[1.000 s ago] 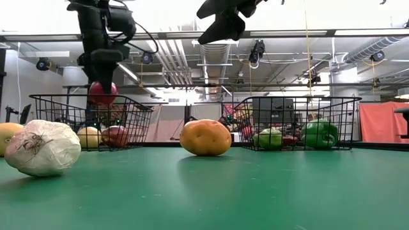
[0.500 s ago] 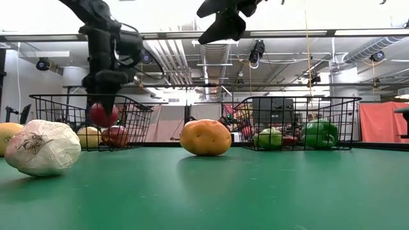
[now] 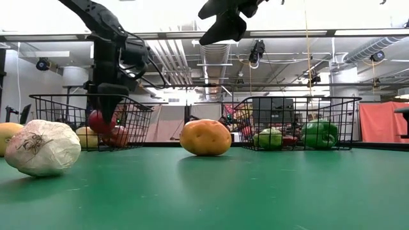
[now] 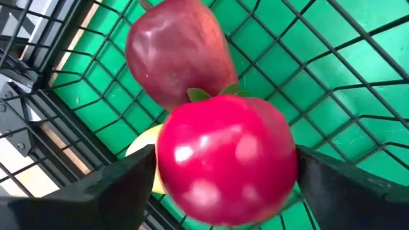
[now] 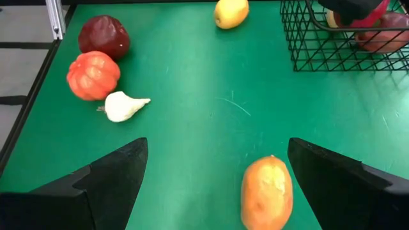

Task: Sort produce into baskets
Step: Put the red tomato into the left wire basket, then put the brown potato into the right wire basket

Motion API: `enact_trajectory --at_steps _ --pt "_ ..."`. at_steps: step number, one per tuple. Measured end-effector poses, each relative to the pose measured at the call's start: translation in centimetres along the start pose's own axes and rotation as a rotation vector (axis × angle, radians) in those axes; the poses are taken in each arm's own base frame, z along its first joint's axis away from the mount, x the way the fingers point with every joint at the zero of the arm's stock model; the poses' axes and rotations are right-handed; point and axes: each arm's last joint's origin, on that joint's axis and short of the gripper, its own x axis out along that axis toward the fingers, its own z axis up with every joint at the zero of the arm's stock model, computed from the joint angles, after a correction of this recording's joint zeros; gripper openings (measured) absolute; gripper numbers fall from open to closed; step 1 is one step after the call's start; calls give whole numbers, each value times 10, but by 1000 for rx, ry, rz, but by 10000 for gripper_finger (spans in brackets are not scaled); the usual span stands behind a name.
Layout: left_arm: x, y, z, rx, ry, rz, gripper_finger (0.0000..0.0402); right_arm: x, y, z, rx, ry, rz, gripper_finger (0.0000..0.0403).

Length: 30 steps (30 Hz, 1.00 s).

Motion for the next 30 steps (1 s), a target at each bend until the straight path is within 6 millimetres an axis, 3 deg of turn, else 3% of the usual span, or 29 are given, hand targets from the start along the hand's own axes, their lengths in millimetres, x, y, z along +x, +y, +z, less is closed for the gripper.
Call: enact_trajectory --at_steps 8,14,23,30 --pt "-4 1 -1 -5 -19 -2 349 1 0 -2 3 7 0 368" --pt "-19 4 -10 -14 -58 -7 350 1 0 -2 3 8 0 368" --pt "-60 9 -28 -106 -191 -59 350 1 0 -2 18 7 -2 368" --pt "-97 -18 -59 -106 -381 -210 350 4 -1 -4 5 20 -24 368"
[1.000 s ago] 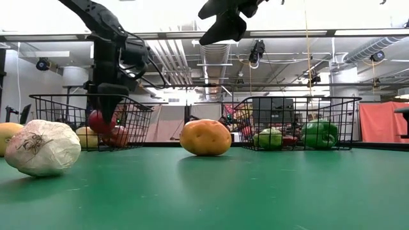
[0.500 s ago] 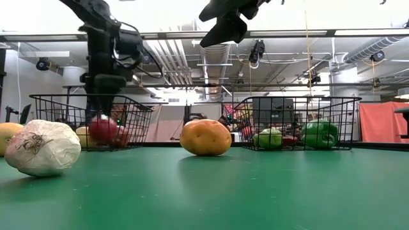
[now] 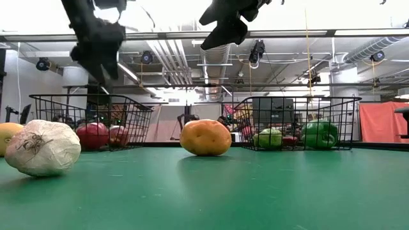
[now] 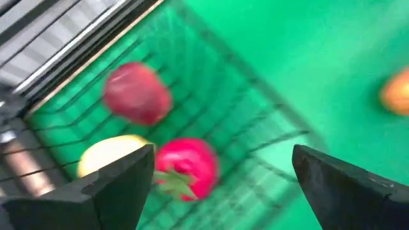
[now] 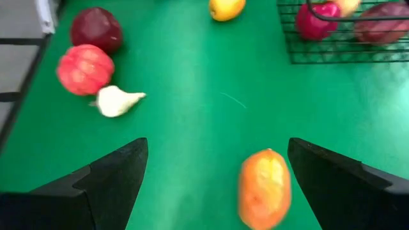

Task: Sort produce into baskets
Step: Put the brown potato into the right wire basket

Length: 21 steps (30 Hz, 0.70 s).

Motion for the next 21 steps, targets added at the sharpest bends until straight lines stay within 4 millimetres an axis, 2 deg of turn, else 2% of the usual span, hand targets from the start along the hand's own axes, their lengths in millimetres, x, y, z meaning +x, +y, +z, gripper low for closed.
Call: enact_trajectory --at_steps 4,11,16,21 --pt "-22 -27 -16 40 -113 -63 350 6 -3 -5 -10 32 -90 368" --pt "-49 -68 -45 102 -303 -131 350 39 -6 -18 -22 120 -151 368" --pt "-60 -92 -62 134 -403 -173 350 60 -8 -28 -24 174 -180 368" --pt "-61 -108 -74 157 -442 -180 350 71 -17 -34 6 207 -226 368"
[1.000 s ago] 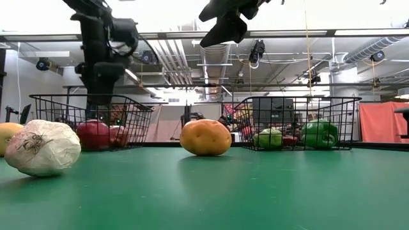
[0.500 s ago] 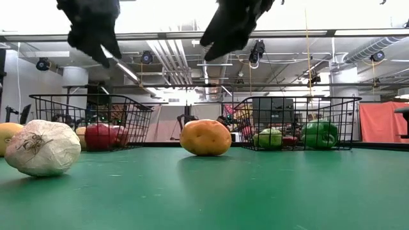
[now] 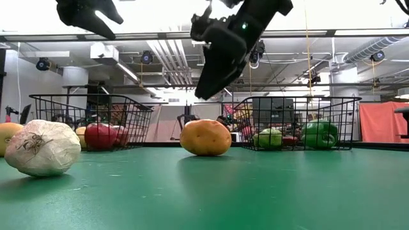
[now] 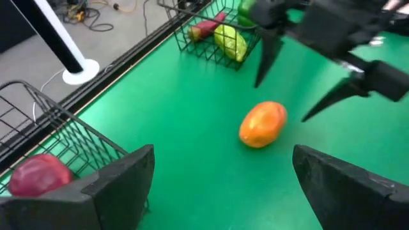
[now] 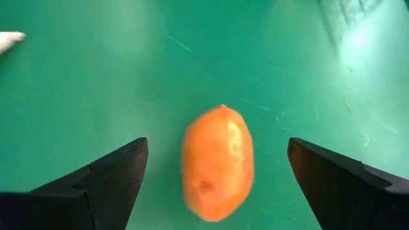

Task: Sort produce into baskets
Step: Put the brown potato into the right wire basket

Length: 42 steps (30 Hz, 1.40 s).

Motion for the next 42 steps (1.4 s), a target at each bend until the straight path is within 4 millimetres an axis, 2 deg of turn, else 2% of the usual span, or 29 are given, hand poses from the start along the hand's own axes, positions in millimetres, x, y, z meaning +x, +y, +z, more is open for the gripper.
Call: enact_trajectory --at_steps 10,19,25,31,38,42 --pt "18 -22 -12 62 43 36 350 31 -3 -12 0 86 -18 368" --pt "26 -29 -16 73 60 55 350 40 -1 -15 12 98 -15 364" --pt "26 -30 -16 71 58 53 350 46 -1 -17 22 105 -15 320" --pt "27 -31 -15 60 50 47 350 60 2 -23 21 119 -19 275" --pt "30 -33 -16 70 45 59 350 58 2 -21 22 110 -18 244" --pt "32 -36 -18 81 52 69 350 44 0 -15 22 86 -4 245"
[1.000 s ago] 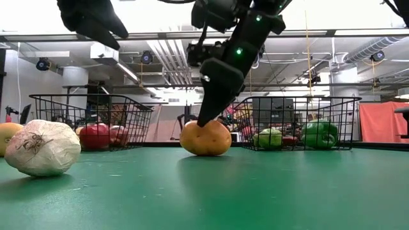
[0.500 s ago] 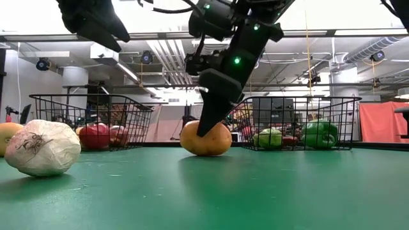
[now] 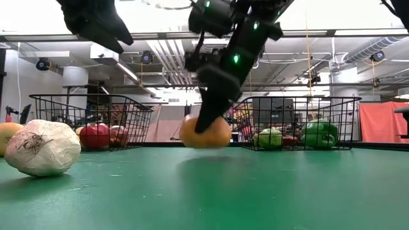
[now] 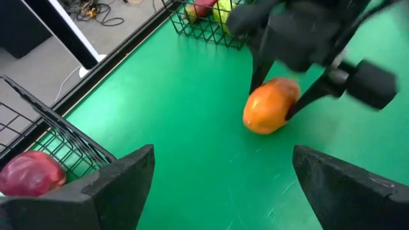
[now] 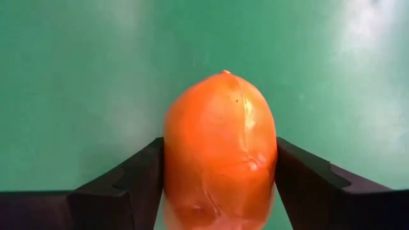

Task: Sort produce into baskets
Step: Put the brown potato into the right wire basket

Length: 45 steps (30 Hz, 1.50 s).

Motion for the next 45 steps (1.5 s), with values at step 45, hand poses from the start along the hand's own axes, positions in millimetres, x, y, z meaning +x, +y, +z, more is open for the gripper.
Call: enact_trajectory --at_steps 45 --pt "1 -1 0 -23 -7 6 350 -133 -201 -117 837 312 -638 249"
